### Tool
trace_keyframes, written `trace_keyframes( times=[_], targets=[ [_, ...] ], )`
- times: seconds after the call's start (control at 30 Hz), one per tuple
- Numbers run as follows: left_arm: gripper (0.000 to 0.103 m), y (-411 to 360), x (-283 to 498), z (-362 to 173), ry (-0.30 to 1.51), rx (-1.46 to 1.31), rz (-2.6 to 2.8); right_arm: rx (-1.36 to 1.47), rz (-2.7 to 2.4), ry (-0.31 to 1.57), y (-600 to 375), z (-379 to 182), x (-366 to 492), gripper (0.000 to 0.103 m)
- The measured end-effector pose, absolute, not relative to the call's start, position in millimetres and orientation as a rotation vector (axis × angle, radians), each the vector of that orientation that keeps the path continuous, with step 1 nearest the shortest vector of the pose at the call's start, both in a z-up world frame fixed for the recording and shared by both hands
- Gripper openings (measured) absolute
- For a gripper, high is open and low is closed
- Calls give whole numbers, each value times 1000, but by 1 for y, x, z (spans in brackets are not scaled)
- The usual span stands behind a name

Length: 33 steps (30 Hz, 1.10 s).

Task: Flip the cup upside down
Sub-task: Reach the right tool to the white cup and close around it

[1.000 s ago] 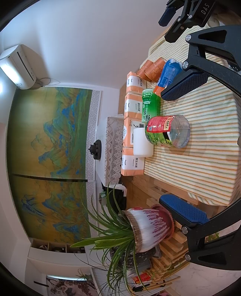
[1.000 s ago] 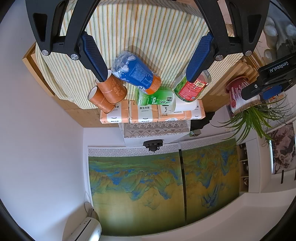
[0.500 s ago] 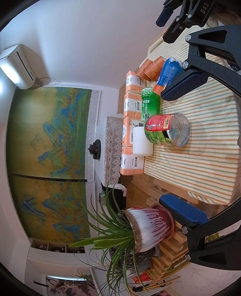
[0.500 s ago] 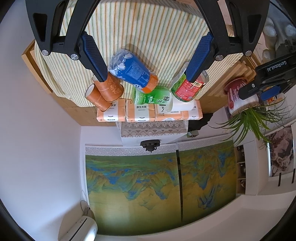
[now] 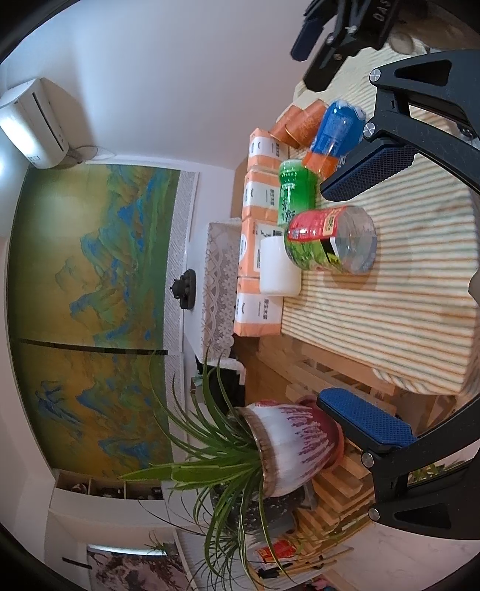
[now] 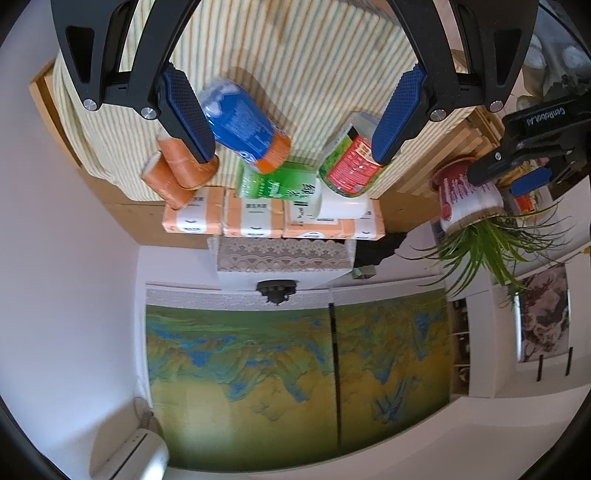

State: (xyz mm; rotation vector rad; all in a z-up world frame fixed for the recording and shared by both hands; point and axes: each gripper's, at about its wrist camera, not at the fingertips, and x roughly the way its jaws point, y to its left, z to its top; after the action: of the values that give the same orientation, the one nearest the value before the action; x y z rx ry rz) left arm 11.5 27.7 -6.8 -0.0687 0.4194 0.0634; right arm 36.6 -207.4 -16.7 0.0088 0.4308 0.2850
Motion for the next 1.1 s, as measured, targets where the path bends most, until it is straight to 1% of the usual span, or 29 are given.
trace_keyframes(
  times=[0.47,0.67,0.83,0.97,1.1],
  targets=[
    [103,76,26,-23,460,-84,148,-84,474,497,-169,-5,109,84],
    [103,93,31,-30,480,-79,172,-280,598,525,-126,5,144,84],
    [103,107,33,-34,486,-84,194,-494,732,624,-78,-2,179,84],
    [103,118,36,-36,489,-100,207,-629,801,728,-43,-16,210,84],
    [103,129,44,-41,501,-115,213,-740,813,794,-20,-26,240,84]
  ],
)
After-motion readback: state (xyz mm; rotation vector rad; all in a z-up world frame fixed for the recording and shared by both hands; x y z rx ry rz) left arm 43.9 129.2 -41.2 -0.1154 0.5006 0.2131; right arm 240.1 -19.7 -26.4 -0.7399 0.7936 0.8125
